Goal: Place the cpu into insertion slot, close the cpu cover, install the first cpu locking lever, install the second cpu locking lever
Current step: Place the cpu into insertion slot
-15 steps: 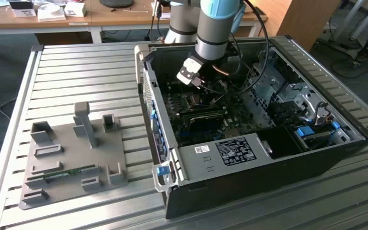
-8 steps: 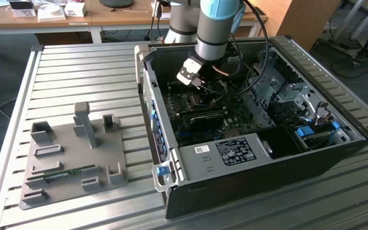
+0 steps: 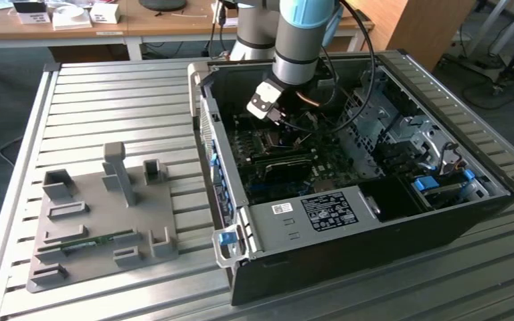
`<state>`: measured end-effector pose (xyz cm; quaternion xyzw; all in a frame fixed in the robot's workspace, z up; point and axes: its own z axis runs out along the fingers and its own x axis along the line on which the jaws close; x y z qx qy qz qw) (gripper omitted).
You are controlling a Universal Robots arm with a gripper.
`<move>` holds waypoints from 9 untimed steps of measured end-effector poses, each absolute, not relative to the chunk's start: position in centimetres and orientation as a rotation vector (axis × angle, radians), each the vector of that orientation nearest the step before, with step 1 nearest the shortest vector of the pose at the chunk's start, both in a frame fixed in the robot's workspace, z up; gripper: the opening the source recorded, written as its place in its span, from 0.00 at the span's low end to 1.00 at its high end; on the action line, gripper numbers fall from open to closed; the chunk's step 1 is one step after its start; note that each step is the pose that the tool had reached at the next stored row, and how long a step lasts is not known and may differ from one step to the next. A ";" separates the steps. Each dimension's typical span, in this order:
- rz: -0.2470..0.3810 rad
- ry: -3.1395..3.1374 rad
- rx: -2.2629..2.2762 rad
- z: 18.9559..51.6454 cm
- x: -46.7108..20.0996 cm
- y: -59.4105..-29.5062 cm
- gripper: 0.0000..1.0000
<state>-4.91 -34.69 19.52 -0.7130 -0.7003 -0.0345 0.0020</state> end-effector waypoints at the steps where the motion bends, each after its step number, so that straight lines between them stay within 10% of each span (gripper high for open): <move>1: -0.108 -2.197 -2.237 19.5 -4.9 -34.7 0.54; 9: -0.109 -2.197 -2.236 19.5 -4.9 -34.7 0.54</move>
